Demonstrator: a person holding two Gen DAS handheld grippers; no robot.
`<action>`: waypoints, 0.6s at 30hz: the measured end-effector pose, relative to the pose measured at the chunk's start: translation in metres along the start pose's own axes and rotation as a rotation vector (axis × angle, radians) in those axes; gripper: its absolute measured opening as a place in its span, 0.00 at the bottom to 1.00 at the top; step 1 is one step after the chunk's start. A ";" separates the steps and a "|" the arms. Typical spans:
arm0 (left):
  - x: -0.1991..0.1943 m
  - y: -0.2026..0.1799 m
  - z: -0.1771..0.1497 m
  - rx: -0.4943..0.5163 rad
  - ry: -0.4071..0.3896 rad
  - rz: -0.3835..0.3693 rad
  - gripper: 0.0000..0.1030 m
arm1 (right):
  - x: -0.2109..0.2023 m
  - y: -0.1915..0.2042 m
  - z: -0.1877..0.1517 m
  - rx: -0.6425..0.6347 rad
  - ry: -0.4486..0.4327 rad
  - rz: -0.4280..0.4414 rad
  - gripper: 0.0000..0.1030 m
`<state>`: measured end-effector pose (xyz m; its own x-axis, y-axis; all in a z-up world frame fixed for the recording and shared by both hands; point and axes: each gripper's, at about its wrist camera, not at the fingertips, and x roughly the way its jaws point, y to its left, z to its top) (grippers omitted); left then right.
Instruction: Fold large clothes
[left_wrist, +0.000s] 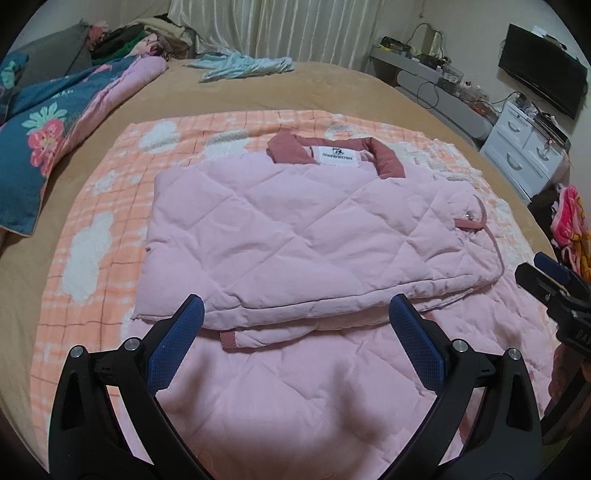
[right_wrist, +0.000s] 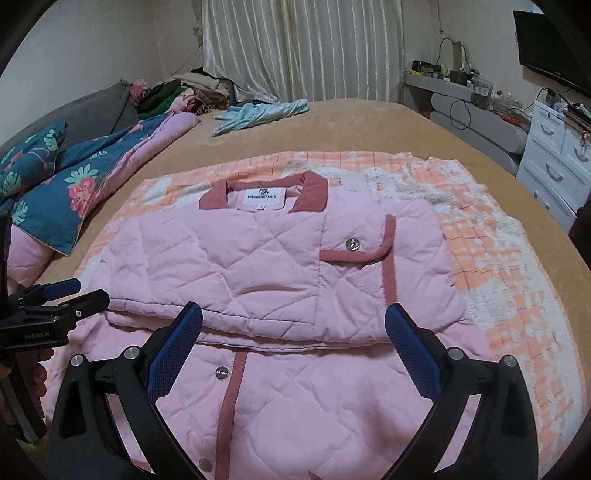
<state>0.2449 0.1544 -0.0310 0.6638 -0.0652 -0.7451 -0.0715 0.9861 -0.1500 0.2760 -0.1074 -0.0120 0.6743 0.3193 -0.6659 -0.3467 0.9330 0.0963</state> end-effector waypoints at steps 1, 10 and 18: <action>-0.003 -0.002 0.000 0.005 -0.005 0.002 0.91 | -0.005 -0.001 0.001 -0.002 -0.007 -0.001 0.96; -0.037 -0.015 -0.003 0.040 -0.060 -0.004 0.91 | -0.043 0.001 0.001 -0.024 -0.054 -0.005 0.96; -0.072 -0.023 -0.014 0.043 -0.101 -0.010 0.91 | -0.073 0.002 -0.001 -0.035 -0.084 -0.005 0.96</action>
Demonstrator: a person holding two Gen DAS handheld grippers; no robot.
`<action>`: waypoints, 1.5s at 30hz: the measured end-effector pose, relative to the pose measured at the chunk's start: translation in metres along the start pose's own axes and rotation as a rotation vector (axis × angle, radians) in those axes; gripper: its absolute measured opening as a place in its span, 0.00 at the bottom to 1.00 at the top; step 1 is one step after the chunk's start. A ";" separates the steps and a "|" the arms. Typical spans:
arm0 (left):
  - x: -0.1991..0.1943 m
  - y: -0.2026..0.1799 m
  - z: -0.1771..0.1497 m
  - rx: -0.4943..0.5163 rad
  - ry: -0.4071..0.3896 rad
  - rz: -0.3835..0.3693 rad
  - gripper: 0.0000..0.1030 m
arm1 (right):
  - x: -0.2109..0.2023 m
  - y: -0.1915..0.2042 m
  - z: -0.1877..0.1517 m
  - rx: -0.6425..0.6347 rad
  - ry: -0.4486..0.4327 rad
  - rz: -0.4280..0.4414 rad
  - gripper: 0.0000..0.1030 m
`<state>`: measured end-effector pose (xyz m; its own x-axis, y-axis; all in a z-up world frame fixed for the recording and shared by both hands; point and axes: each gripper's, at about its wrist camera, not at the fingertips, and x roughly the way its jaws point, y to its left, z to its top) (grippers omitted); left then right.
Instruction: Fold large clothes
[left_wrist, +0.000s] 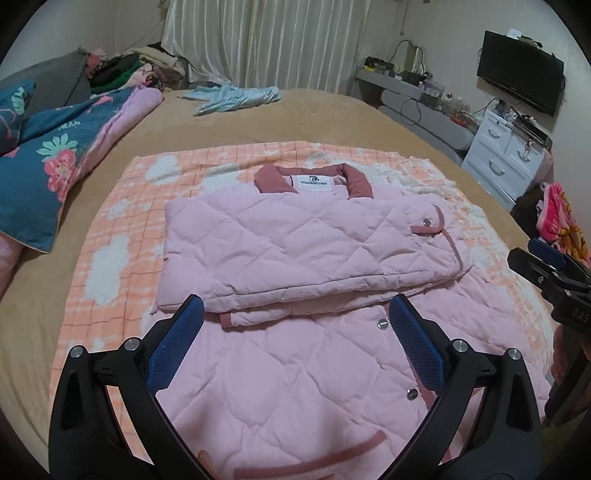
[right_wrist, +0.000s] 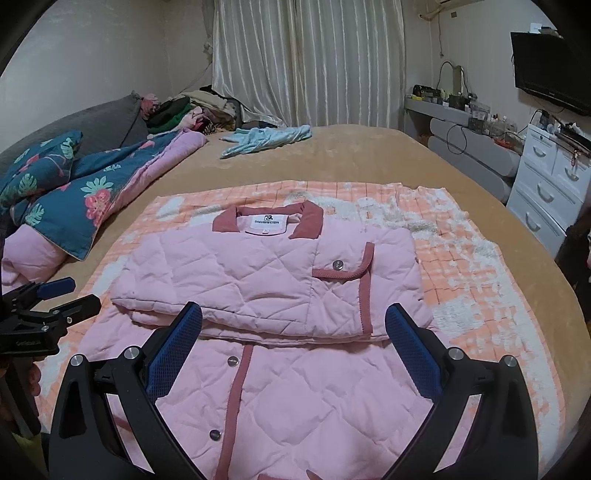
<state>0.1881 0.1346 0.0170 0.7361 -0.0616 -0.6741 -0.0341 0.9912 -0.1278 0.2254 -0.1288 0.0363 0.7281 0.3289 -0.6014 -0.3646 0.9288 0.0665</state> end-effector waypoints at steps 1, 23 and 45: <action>-0.003 -0.001 -0.001 -0.001 -0.003 -0.001 0.91 | -0.002 0.000 0.000 0.000 -0.003 0.000 0.96; -0.075 -0.017 -0.012 -0.013 -0.084 0.029 0.91 | -0.074 0.000 -0.012 -0.002 -0.073 0.035 0.96; -0.104 -0.033 -0.044 0.011 -0.091 0.045 0.91 | -0.116 -0.005 -0.033 -0.022 -0.093 0.072 0.96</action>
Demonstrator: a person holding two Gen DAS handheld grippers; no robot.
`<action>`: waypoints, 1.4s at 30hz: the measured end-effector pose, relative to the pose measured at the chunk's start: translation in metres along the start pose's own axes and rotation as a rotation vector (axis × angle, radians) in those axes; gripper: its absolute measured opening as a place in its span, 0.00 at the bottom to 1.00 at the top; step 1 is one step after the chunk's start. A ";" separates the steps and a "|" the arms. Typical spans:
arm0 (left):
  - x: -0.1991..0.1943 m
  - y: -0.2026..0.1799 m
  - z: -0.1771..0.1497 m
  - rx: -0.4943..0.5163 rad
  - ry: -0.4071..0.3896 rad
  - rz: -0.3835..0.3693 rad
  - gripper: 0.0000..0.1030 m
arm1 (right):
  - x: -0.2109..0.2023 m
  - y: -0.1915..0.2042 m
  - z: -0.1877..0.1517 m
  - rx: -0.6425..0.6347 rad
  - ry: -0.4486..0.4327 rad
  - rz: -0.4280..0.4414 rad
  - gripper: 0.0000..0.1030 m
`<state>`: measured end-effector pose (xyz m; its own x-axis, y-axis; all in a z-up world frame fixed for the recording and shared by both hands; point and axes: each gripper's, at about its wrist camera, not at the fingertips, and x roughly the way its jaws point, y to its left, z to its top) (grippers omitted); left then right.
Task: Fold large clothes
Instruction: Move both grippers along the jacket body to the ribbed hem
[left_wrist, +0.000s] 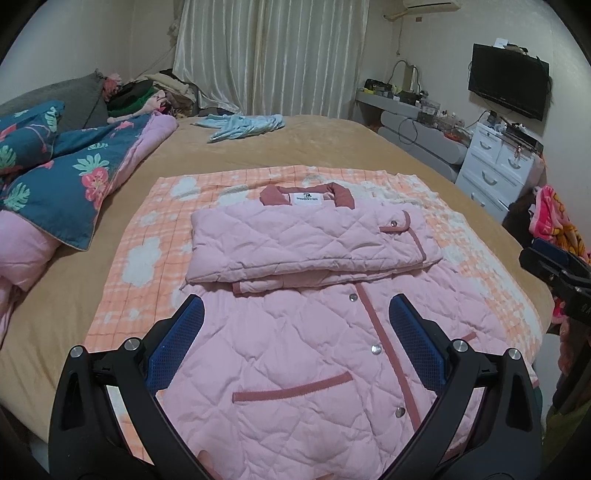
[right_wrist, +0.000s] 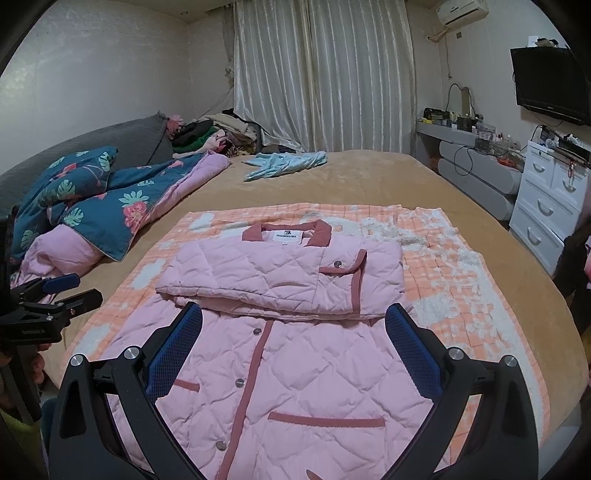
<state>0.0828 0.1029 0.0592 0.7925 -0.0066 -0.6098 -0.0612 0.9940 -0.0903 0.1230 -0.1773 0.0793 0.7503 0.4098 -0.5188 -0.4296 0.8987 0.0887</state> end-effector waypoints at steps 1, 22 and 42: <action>0.000 0.000 -0.002 0.000 0.003 0.000 0.91 | -0.002 0.000 -0.002 -0.001 0.001 0.005 0.96; -0.003 0.011 -0.047 -0.034 0.035 0.048 0.91 | -0.018 -0.016 -0.040 0.005 0.050 0.014 0.96; 0.018 0.037 -0.099 -0.066 0.153 0.102 0.91 | 0.007 -0.081 -0.107 0.064 0.231 -0.091 0.96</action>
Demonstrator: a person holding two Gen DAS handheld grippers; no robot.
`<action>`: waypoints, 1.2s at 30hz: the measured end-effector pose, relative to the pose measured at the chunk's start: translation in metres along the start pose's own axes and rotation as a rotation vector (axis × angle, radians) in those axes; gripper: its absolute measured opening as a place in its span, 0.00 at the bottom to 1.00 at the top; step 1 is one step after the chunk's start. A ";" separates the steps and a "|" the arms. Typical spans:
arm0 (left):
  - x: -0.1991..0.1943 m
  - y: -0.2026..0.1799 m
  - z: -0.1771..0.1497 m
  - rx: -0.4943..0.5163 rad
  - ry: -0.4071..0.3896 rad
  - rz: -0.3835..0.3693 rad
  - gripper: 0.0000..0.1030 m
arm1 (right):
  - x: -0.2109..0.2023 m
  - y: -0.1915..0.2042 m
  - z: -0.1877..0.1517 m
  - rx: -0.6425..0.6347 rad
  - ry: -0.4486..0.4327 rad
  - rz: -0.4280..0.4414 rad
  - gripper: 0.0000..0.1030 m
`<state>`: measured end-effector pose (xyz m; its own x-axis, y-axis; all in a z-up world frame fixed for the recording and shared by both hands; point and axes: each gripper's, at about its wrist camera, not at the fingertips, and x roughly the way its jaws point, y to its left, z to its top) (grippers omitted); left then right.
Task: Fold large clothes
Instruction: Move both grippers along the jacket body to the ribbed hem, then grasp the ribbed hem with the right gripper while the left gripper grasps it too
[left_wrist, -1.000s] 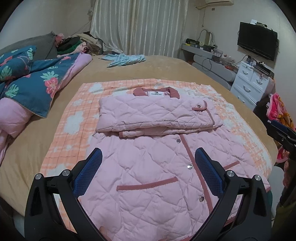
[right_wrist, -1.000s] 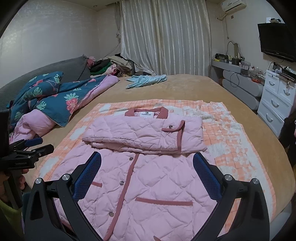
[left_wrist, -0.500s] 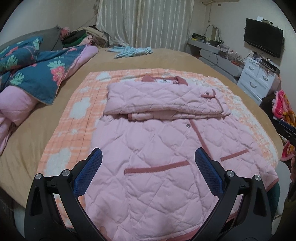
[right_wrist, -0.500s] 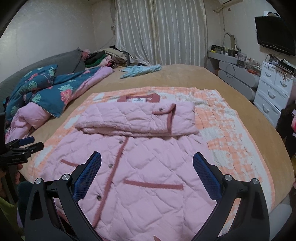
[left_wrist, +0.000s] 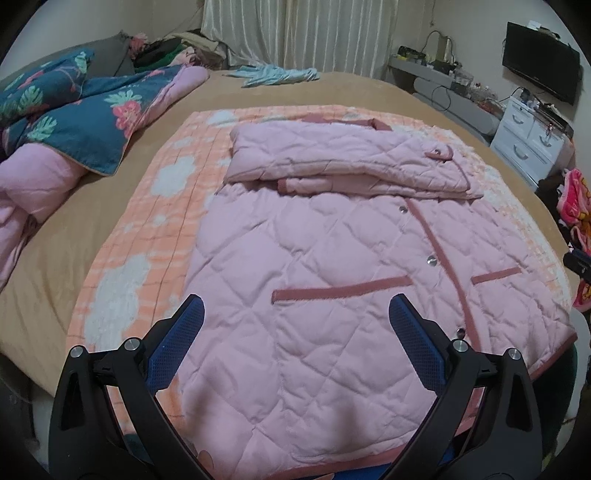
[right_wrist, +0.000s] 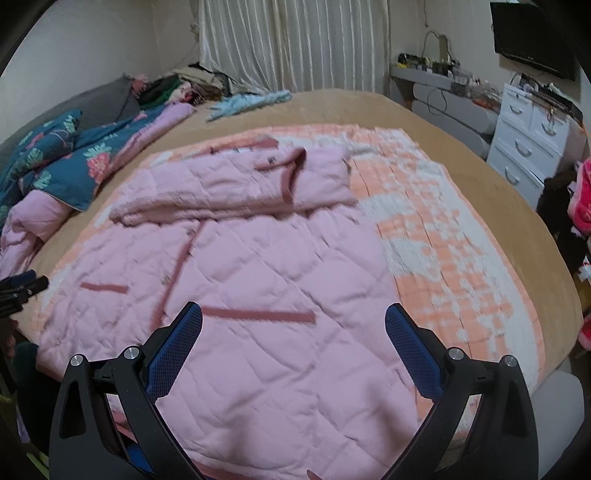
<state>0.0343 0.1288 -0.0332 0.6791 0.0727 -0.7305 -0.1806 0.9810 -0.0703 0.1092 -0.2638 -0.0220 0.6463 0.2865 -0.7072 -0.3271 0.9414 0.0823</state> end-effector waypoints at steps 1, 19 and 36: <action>0.001 0.001 -0.002 -0.002 0.005 0.006 0.91 | 0.003 -0.003 -0.003 0.001 0.011 0.000 0.96; 0.016 0.057 -0.045 -0.100 0.127 0.027 0.91 | 0.032 -0.035 -0.049 0.005 0.195 0.003 0.96; 0.041 0.052 -0.098 -0.117 0.302 -0.083 0.91 | 0.025 -0.056 -0.078 0.009 0.295 0.003 0.96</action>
<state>-0.0166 0.1649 -0.1336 0.4568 -0.0805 -0.8859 -0.2258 0.9528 -0.2030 0.0904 -0.3236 -0.0988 0.4163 0.2259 -0.8807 -0.3215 0.9427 0.0898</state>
